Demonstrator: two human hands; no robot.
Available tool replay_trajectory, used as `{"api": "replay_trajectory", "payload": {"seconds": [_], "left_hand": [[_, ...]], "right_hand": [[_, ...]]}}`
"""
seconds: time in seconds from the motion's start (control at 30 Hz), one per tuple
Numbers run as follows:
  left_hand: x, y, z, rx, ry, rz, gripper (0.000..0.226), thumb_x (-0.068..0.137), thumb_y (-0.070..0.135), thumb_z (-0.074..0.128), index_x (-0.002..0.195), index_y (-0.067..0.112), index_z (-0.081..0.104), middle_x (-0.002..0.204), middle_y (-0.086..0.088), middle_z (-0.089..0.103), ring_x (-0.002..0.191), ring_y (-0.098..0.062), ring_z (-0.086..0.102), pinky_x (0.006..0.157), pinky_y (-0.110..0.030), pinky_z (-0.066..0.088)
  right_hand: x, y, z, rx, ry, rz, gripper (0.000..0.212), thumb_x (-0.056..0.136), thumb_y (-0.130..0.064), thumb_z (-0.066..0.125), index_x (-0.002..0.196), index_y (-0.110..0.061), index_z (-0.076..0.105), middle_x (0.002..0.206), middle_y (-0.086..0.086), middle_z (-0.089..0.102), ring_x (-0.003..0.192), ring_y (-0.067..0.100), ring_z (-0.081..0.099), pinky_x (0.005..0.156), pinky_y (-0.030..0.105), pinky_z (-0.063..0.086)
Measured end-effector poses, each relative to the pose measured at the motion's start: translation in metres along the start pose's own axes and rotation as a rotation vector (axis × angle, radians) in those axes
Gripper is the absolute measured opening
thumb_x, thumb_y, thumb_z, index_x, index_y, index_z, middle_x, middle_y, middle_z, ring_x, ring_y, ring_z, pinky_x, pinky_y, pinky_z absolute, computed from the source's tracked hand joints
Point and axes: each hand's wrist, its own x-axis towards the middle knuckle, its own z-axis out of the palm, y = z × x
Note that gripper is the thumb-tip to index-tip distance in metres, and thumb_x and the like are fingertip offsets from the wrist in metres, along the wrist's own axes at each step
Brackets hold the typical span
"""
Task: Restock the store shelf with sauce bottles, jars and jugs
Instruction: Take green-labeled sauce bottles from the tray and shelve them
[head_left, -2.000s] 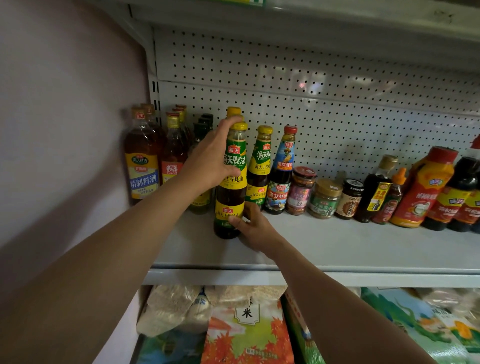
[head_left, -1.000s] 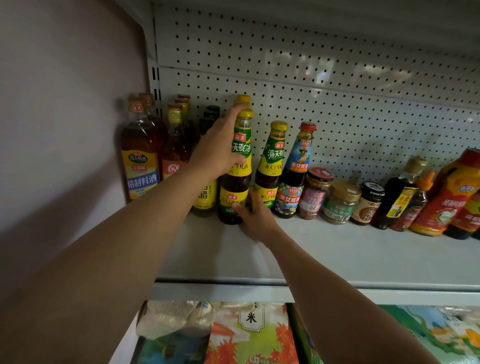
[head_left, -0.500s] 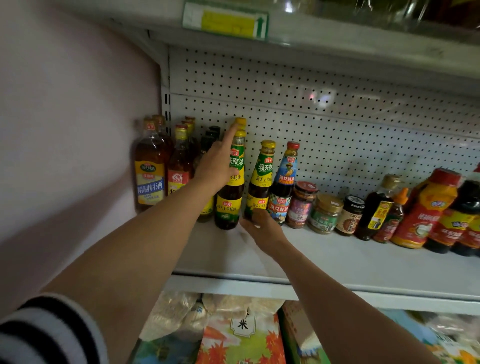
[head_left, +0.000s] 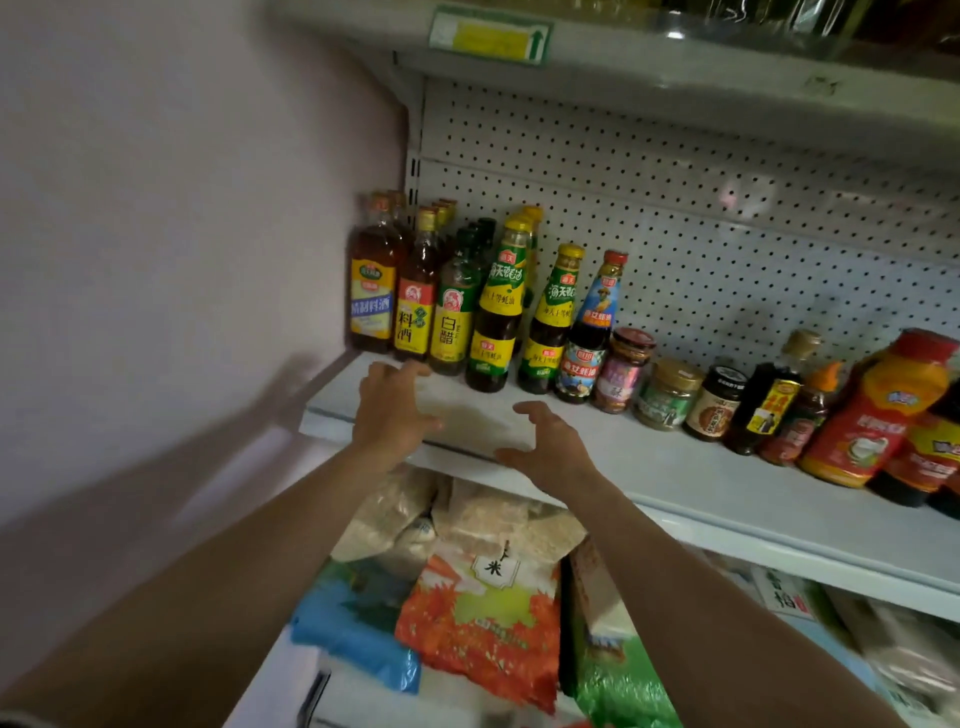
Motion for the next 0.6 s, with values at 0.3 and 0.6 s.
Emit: {"api": "replay_trajectory", "payload": {"seconds": [0.3,0.6], "left_hand": [[-0.121,-0.064,-0.002,0.257,-0.097,-0.175,0.086,0.069,0.048,0.081,0.143,0.035,0.039,0.148,-0.005,0.038,0.136,-0.028,0.031,0.105,-0.04,0.032],[-0.237,-0.136,0.015,0.281,-0.161,-0.416,0.08,0.075,0.042,0.081,0.144,0.031,0.043,0.15,-0.011,0.035,0.137,-0.034,0.032,0.107,-0.046,0.035]], "right_hand": [[-0.069,-0.01,0.056,-0.075,-0.154,-0.196,0.073,0.08,-0.031,0.081,0.143,-0.022,0.046,0.134,0.008,0.055,0.124,0.03,0.051,0.097,0.037,0.045],[-0.122,0.02,0.17,-0.097,-0.381,-0.177,0.078,0.078,-0.038,0.081,0.145,-0.019,0.045,0.14,0.008,0.052,0.13,0.029,0.047,0.107,0.035,0.038]]}}
